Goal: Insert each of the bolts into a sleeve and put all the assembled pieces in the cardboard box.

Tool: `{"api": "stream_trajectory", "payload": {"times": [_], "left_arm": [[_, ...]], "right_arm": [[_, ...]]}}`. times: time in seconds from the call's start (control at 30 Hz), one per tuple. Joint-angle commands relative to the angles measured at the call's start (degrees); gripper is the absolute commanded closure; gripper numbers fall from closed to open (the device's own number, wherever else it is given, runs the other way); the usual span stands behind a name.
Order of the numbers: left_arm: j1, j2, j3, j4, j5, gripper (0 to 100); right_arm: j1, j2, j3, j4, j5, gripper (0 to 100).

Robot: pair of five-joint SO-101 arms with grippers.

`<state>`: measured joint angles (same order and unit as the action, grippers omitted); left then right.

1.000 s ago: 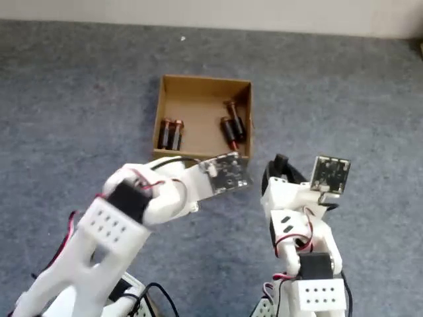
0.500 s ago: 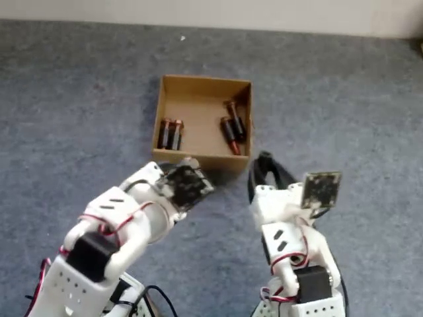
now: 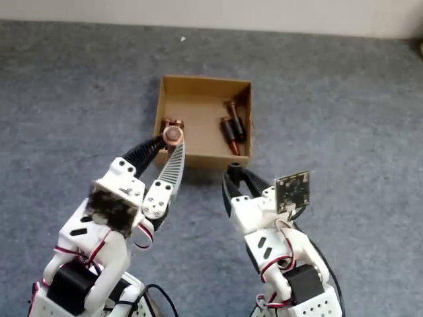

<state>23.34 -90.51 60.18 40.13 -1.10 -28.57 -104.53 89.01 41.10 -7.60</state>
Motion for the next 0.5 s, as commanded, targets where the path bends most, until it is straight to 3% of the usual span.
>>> {"api": "stream_trajectory", "payload": {"times": [0.0, 0.23, 0.47], "left_arm": [[0.31, -0.48, -0.22, -4.75, 5.8, 99], [6.37, -0.48, 6.46, -11.34, 7.65, 99], [6.46, -0.48, 13.05, -19.78, 7.56, 99]], "right_arm": [[-2.86, -0.66, 2.15, -4.35, 3.52, 99.3], [-6.55, -0.66, 11.3, -17.98, 12.92, 99.3], [-10.42, -0.66, 12.26, -21.67, 17.32, 99.3]]}}
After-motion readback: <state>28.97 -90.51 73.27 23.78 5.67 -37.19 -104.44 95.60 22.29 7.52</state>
